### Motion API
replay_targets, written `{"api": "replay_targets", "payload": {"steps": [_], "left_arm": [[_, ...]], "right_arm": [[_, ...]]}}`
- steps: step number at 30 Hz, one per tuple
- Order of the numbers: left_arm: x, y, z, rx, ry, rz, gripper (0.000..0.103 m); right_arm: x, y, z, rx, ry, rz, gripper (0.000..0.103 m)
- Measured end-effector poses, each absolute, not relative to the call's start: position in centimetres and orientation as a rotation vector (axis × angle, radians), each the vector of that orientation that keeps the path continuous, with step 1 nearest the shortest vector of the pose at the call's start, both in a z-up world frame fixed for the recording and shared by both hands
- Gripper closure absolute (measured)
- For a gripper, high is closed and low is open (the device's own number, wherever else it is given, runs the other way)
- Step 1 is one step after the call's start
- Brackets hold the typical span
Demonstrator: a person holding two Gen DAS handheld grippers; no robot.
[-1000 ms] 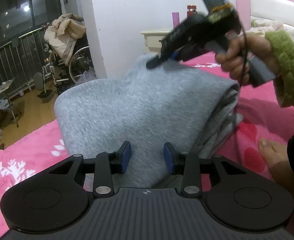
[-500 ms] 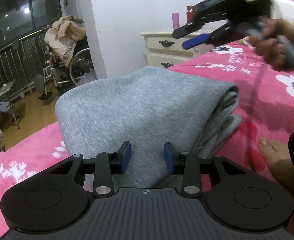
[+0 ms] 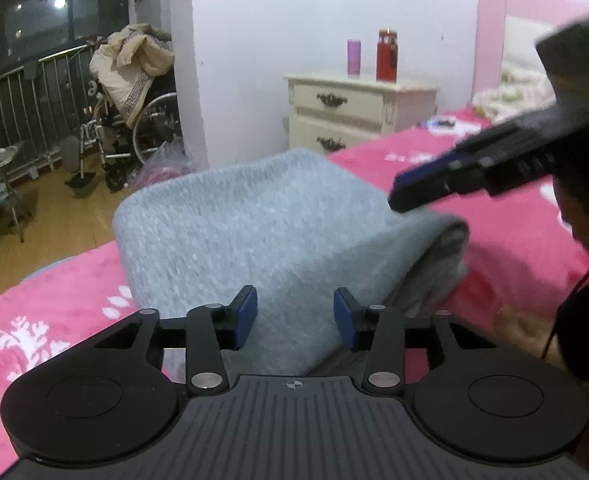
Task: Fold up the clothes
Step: 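Release the grey bundle and lift both grippers away from it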
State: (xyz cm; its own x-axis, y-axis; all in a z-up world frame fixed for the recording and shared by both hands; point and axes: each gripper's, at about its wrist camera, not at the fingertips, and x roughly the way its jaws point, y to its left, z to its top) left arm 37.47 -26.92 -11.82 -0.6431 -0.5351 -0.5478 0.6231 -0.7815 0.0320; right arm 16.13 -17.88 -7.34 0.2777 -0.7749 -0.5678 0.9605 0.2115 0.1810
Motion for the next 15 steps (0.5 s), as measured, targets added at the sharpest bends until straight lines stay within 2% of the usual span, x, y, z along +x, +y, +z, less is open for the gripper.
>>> {"api": "replay_targets", "payload": {"steps": [3,7,11,15], "left_arm": [[36.5,-26.7,-13.0,0.812,0.188,-2.357,0.054],[36.5,-26.4,-12.1,0.834,0.116,-2.383,0.054],[37.6,-27.9,-10.2,0.745,0.219,-2.398,0.054],[37.5,-29.6,-12.0,0.832,0.306,-2.330,0.054]], "right_arm": [[17.2,-18.4,-10.1,0.587,0.514,-1.266,0.069],[17.9,-18.3,-11.0,0.553,0.509,-1.307,0.068],[17.8,-17.4,-11.5,0.539,0.504,-1.306,0.068],[17.6,-16.6,-11.9,0.541,0.485,-1.306,0.068]]}}
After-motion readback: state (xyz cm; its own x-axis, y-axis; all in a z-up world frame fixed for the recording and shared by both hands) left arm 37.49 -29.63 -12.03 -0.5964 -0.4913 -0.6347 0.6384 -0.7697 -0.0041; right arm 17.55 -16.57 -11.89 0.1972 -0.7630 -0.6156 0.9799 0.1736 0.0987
